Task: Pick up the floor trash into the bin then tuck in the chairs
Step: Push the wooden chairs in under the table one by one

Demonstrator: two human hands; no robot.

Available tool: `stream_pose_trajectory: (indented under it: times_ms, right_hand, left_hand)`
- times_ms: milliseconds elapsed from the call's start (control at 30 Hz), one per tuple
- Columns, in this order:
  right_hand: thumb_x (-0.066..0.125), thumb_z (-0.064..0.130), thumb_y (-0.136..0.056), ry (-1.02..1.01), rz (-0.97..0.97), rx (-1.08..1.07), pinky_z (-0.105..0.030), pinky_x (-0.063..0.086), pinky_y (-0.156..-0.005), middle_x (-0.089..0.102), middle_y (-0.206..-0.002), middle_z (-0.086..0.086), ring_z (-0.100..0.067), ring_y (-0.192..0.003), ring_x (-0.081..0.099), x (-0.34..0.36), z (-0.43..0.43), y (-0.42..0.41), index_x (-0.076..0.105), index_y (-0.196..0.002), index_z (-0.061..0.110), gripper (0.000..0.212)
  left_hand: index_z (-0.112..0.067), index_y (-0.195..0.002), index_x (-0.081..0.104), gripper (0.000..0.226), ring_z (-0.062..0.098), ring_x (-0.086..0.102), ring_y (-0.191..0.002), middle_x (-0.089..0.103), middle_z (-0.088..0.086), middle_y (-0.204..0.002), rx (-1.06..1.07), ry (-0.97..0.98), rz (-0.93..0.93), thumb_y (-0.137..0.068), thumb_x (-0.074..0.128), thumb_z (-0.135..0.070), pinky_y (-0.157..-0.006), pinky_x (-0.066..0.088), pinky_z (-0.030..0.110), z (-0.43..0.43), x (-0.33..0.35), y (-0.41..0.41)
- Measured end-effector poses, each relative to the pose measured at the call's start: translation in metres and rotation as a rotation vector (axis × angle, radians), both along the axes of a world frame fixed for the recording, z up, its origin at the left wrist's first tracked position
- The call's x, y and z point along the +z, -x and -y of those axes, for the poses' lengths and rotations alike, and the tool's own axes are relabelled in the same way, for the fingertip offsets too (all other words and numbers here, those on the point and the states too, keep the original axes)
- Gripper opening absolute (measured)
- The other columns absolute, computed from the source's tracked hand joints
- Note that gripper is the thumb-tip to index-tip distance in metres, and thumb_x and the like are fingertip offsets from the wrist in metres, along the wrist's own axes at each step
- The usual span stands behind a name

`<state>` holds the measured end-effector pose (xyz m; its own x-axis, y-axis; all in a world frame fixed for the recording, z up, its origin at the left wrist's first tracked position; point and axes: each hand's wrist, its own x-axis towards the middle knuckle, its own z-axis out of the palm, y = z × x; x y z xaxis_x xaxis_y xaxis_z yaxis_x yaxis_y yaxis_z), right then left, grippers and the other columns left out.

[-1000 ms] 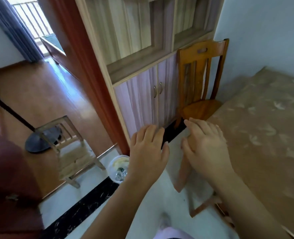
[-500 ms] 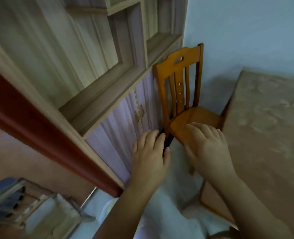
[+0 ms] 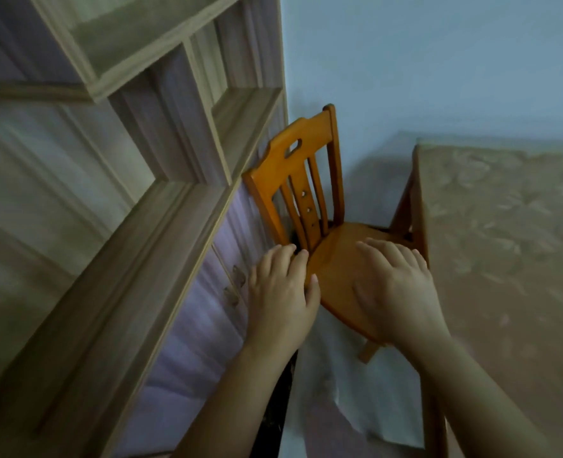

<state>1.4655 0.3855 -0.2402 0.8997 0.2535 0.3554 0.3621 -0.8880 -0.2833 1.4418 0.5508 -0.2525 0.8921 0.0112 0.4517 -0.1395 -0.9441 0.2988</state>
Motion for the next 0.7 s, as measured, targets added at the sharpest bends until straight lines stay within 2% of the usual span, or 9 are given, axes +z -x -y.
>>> stream_pose_trajectory:
  times_ms: [67, 200, 300, 400, 500, 600, 667, 700]
  right_hand:
    - [0.048, 0.039, -0.080, -0.006, 0.000, 0.006, -0.056, 0.040, -0.094, 0.063, -0.117, -0.012, -0.035, -0.109, 0.058, -0.001, -0.009, -0.033, 0.059, -0.119, 0.009, 0.051]
    - [0.065, 0.020, -0.079, -0.063, 0.029, 0.017, -0.053, 0.038, -0.096, 0.064, -0.116, -0.013, -0.035, -0.109, 0.058, 0.001, -0.022, -0.099, 0.061, -0.117, 0.008, 0.040]
    - [0.065, 0.020, -0.080, -0.067, 0.044, 0.031, -0.053, 0.040, -0.094, 0.064, -0.114, -0.012, -0.034, -0.108, 0.058, 0.002, -0.025, -0.145, 0.061, -0.116, 0.008, 0.038]
    - [0.059, 0.023, -0.080, -0.061, 0.049, 0.054, -0.056, 0.042, -0.093, 0.065, -0.113, -0.012, -0.033, -0.107, 0.058, 0.003, -0.031, -0.185, 0.062, -0.114, 0.008, 0.038]
    - [0.067, 0.019, -0.080, -0.057, 0.022, 0.072, -0.057, 0.042, -0.094, 0.064, -0.113, -0.012, -0.033, -0.108, 0.058, -0.001, -0.042, -0.219, 0.062, -0.114, 0.008, 0.036]
    - [0.052, 0.029, -0.086, -0.060, -0.008, 0.092, -0.056, 0.044, -0.093, 0.065, -0.113, -0.012, -0.033, -0.107, 0.059, -0.006, -0.056, -0.254, 0.062, -0.113, 0.008, 0.035]
    - [0.036, 0.040, -0.088, -0.048, -0.052, 0.110, -0.058, 0.045, -0.091, 0.065, -0.112, -0.012, -0.033, -0.106, 0.059, -0.010, -0.067, -0.278, 0.063, -0.112, 0.009, 0.048]
    - [0.034, 0.042, -0.088, -0.037, -0.072, 0.114, -0.059, 0.044, -0.091, 0.065, -0.112, -0.012, -0.034, -0.106, 0.059, -0.013, -0.072, -0.290, 0.063, -0.112, 0.009, 0.050]
  left_hand:
    - [-0.008, -0.110, 0.065, 0.042, 0.030, 0.058, -0.109, 0.065, 0.010, -0.112, -0.005, -0.013, 0.015, -0.084, 0.043, -0.031, -0.088, 0.047, 0.046, -0.006, -0.002, -0.034]
    - [-0.008, -0.109, 0.066, 0.042, 0.029, 0.059, -0.107, 0.065, 0.010, -0.111, 0.001, -0.064, -0.026, -0.083, 0.042, -0.031, -0.087, 0.048, 0.045, -0.016, 0.000, -0.104]
    - [-0.007, -0.110, 0.066, 0.044, 0.030, 0.058, -0.108, 0.064, 0.010, -0.111, 0.028, -0.056, -0.051, -0.083, 0.041, -0.032, -0.087, 0.049, 0.048, -0.021, 0.005, -0.152]
    - [-0.007, -0.109, 0.066, 0.037, 0.031, 0.058, -0.107, 0.064, 0.012, -0.110, 0.058, -0.057, -0.036, -0.083, 0.051, -0.028, -0.086, 0.047, 0.049, -0.027, 0.006, -0.191]
    - [-0.006, -0.111, 0.065, 0.034, 0.033, 0.057, -0.107, 0.063, 0.013, -0.112, 0.070, -0.058, -0.071, -0.082, 0.062, -0.023, -0.087, 0.046, 0.050, -0.035, 0.001, -0.222]
    - [-0.008, -0.111, 0.064, 0.034, 0.031, 0.057, -0.108, 0.063, 0.012, -0.114, 0.076, -0.081, -0.109, -0.081, 0.067, -0.022, -0.087, 0.045, 0.048, -0.046, -0.006, -0.254]
    - [-0.009, -0.113, 0.063, 0.034, 0.031, 0.056, -0.110, 0.062, 0.012, -0.116, 0.088, -0.072, -0.144, -0.081, 0.067, -0.023, -0.089, 0.044, 0.046, -0.054, -0.012, -0.276]
    - [-0.009, -0.114, 0.062, 0.035, 0.030, 0.056, -0.111, 0.062, 0.012, -0.117, 0.094, -0.066, -0.165, -0.082, 0.066, -0.023, -0.089, 0.044, 0.045, -0.058, -0.014, -0.287]
